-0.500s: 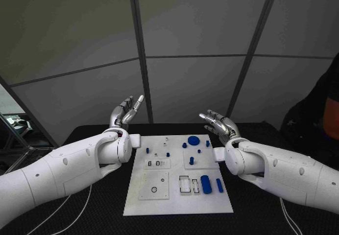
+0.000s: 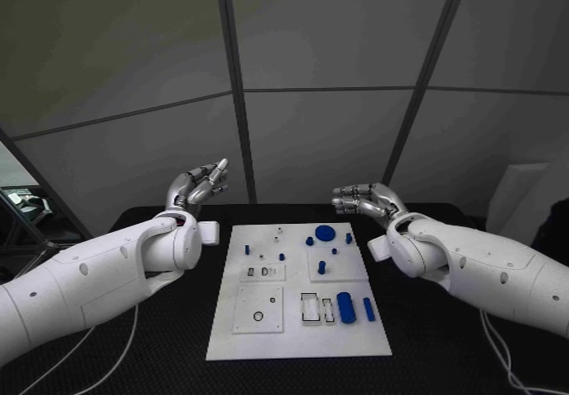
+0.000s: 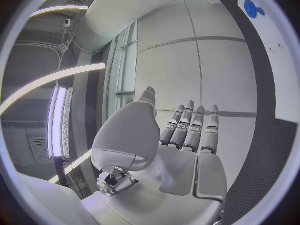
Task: Assemble the parts on the task board
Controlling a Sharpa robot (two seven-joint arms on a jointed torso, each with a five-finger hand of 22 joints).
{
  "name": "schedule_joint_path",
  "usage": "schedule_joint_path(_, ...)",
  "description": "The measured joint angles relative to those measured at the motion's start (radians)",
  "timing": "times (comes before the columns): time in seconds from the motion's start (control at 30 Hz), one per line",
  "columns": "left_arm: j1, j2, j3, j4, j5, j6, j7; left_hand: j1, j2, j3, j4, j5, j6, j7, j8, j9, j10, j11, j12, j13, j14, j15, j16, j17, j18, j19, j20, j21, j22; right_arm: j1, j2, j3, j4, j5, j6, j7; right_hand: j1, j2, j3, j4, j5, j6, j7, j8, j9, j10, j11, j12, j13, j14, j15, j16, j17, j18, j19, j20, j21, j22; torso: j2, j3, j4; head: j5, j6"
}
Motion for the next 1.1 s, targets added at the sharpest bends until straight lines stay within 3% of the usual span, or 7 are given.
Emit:
schedule_joint_path(0.07,0.0,-0.006,0.0,0.008,-0.001,0.007,-0.001,0.018,0.003,-0.007,-0.017,0.0,0.077,0.012,0.021,0.007,0.067,0.009,0.015,0.0,0.136,0.005,0.029,0.009,0.007,0.086,0.001,0.042,0.014,0.009,0.0,0.001,-0.006,-0.077,-0.008,0.001,0.009,-0.007,0.006,0.0,0.0,0.031,0.008,0.003,0.0,0.036,-0.004,0.0,0.0,0.036,-0.004,0.003,0.0,0.0,0.027,-0.005,0.014,0.004,0.008,-0.0003,0.0017,-0.002,0.001)
schedule_joint_path(0.13,0.0,-0.007,-0.001,0.028,-0.005,0.015,-0.002,0.026,0.011,-0.013,-0.029,0.0,0.13,0.02,0.036,0.011,0.12,0.016,0.029,0.002,0.204,0.006,0.046,0.011,0.063,0.134,0.0,0.065,0.02,0.013,0.006,-0.002,-0.008,-0.145,-0.012,0.001,0.023,-0.013,0.013,-0.002,0.0,0.067,0.013,0.003,0.0,0.079,-0.009,0.0,0.0,0.08,-0.01,0.006,0.001,0.0,0.06,-0.011,0.03,0.007,0.016,-0.0003,0.0035,-0.004,0.004)
schedule_joint_path(0.37,0.001,-0.051,-0.001,0.09,-0.029,0.041,-0.009,0.044,0.021,-0.031,-0.061,0.0,0.221,0.041,0.052,0.016,0.23,-0.002,0.032,0.003,0.37,-0.02,0.081,0.028,0.061,0.262,-0.024,0.124,0.03,0.061,0.015,-0.002,-0.02,-0.354,-0.008,-0.013,0.04,-0.028,0.037,-0.004,0.0,0.143,0.001,0.003,0.0,0.17,-0.025,-0.009,0.001,0.179,-0.031,0.006,0.006,0.0,0.136,-0.031,0.071,0.017,0.044,-0.0006,0.01,-0.01,0.012)
schedule_joint_path(0.43,0.002,-0.063,-0.001,0.112,-0.035,0.047,-0.013,0.049,0.026,-0.035,-0.065,0.0,0.236,0.045,0.055,0.016,0.249,-0.009,0.032,0.003,0.396,-0.027,0.081,0.032,0.015,0.28,-0.032,0.131,0.03,0.073,0.015,-0.002,-0.021,-0.407,-0.004,-0.022,0.048,-0.035,0.045,-0.002,0.0,0.16,-0.003,0.003,0.0,0.191,-0.031,-0.017,0.002,0.209,-0.04,0.009,0.01,0.0,0.165,-0.042,0.091,0.024,0.054,-0.0006,0.0125,-0.012,0.015)
schedule_joint_path(0.8,0.002,-0.129,-0.001,0.257,-0.068,0.089,-0.039,0.061,0.038,-0.053,-0.097,0.0,0.282,0.041,0.05,0.015,0.309,-0.029,0.022,0.003,0.482,-0.054,0.084,0.053,0.055,0.349,-0.058,0.156,0.03,0.11,0.028,-0.002,0.0,-0.755,0.071,-0.144,0.076,-0.072,0.075,-0.005,0.005,0.238,-0.036,-0.018,0.0,0.295,-0.075,-0.035,0.002,0.455,-0.12,0.08,0.065,0.0,0.353,-0.126,0.318,0.137,0.116,-0.0033,0.0311,-0.032,0.038)
schedule_joint_path(0.87,0.001,-0.135,-0.001,0.275,-0.071,0.096,-0.043,0.061,0.038,-0.053,-0.097,0.0,0.282,0.04,0.05,0.015,0.309,-0.029,0.018,0.003,0.482,-0.054,0.084,0.053,0.055,0.349,-0.058,0.156,0.03,0.111,0.034,-0.002,0.005,-0.815,0.087,-0.169,0.061,-0.106,0.102,-0.003,0.005,0.272,-0.052,-0.04,0.0,0.33,-0.1,-0.04,0.002,0.59,-0.165,0.181,0.148,0.0,0.444,-0.171,0.48,0.227,0.126,-0.0043,0.0349,-0.036,0.041)
schedule_joint_path(1.1,0.001,-0.143,-0.001,0.314,-0.079,0.115,-0.055,0.061,0.038,-0.056,-0.1,0.0,0.285,0.037,0.046,0.014,0.313,-0.025,0.014,0.003,0.482,-0.054,0.081,0.053,0.055,0.348,-0.058,0.156,0.029,0.113,0.044,-0.003,0.016,-0.996,0.127,-0.251,0.033,-0.134,0.14,-0.001,0.005,0.277,-0.057,-0.056,0.0,0.316,-0.105,-0.04,0.003,0.61,-0.174,0.413,0.324,-0.016,0.564,-0.18,0.801,0.598,0.159,-0.0068,0.0468,-0.049,0.05)
